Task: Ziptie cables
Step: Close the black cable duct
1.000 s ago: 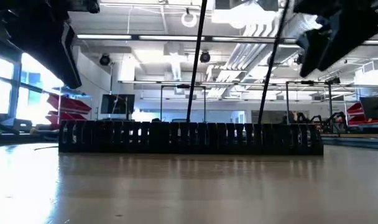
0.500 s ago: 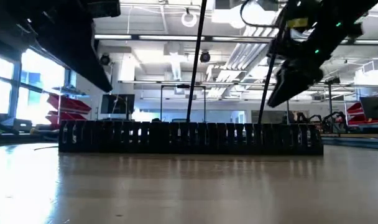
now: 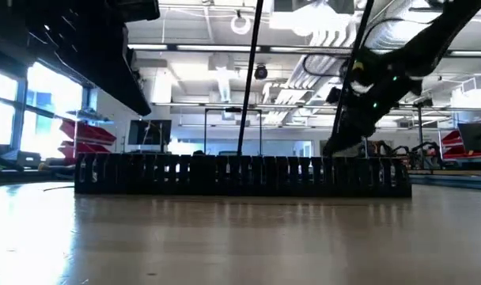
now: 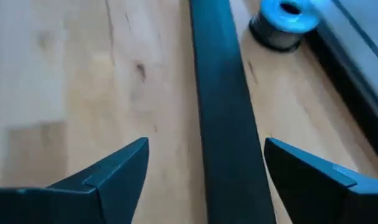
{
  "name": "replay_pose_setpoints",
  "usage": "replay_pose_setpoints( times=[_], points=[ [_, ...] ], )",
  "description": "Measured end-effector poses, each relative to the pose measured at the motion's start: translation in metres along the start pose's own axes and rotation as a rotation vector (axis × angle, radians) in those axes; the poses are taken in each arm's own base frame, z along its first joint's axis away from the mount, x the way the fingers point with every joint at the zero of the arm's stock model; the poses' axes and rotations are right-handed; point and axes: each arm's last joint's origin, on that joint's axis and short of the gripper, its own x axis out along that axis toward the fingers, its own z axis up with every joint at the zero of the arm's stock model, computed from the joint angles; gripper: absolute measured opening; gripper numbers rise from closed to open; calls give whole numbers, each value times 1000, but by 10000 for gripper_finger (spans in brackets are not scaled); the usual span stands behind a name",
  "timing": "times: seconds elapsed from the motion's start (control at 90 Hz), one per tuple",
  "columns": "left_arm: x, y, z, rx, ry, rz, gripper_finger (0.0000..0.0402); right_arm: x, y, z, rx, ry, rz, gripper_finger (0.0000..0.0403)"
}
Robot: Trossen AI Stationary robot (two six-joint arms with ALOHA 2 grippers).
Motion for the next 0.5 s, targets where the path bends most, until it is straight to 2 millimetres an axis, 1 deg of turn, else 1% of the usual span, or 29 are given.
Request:
replay_pose_setpoints(
  times=[0.1, 0.2, 0.278, 0.311, 0.378, 0.5],
  points=[
    [1, 2, 1, -3, 1, 5, 85, 17, -16, -1, -24, 5, -7, 313],
    [2, 3, 2, 10, -1, 7, 85, 31, -34, -6, 24, 42, 9, 314],
    [3, 3, 3, 8, -5, 6, 85, 42, -44, -14, 59, 65, 56, 314],
    [3, 4, 3, 7, -4, 8, 85, 46, -47, -17, 73, 67, 89, 314],
    [3, 4, 3, 6, -4, 9, 85, 47, -50, -14, 38, 85, 97, 314],
    [3, 4, 3, 6, -2, 6, 85, 47, -47, -14, 19, 110, 128, 313]
  ],
)
